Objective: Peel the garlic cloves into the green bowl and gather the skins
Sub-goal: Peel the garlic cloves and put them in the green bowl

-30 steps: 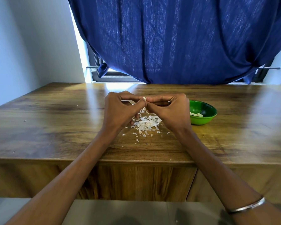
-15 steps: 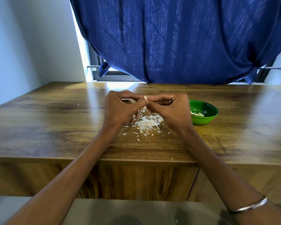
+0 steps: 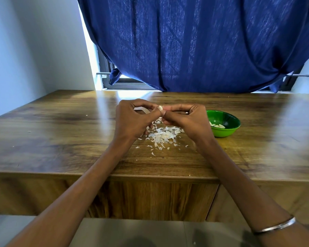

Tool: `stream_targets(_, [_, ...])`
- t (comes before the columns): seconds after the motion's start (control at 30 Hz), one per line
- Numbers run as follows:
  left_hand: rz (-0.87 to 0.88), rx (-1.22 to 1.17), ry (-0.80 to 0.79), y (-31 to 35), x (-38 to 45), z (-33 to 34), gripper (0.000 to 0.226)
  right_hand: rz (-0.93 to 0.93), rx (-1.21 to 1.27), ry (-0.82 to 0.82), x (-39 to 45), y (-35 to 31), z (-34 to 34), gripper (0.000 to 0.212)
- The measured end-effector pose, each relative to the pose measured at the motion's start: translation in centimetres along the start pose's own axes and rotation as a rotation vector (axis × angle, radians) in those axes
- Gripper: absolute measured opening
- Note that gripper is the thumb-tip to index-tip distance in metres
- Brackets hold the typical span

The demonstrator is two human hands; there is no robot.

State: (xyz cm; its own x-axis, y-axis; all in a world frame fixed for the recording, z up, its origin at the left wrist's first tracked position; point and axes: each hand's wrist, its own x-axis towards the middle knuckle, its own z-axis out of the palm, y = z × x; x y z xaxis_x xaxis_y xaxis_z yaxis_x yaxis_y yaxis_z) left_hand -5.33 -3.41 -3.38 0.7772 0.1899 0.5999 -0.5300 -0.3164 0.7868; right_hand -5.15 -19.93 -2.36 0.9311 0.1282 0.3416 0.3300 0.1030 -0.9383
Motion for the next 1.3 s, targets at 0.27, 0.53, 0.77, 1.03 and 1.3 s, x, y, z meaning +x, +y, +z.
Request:
stream_targets(0.27, [-0.035,-0.006,0.0,0.22,0.02,0.23,0.006,0.104,0.104,-0.036,0.13,-0.1,-0.14,0.019])
stream_targets(0.53, [-0.115,-0.06,-0.03,0.67,0.04,0.33,0.013,0.147,0.168,-0.022,0.04,-0.44,-0.07,0.024])
stream_targets(0.77, [-0.108,-0.051,-0.051,0.42,0.1,0.18,0.007,0.134,0.147,-0.016,-0.06,-0.54,-0.01,0.023])
stream_targets(1.03, [-0.088,-0.023,-0.012,0.49,0.04,0.24,0.005,0.115,0.118,-0.017,-0.02,-0.43,-0.02,0.015])
stream_targets(1.3, [-0.093,-0.01,-0.002,0.42,0.09,0.37,0.007,0.104,0.079,-0.033,-0.07,-0.41,0.0,0.017])
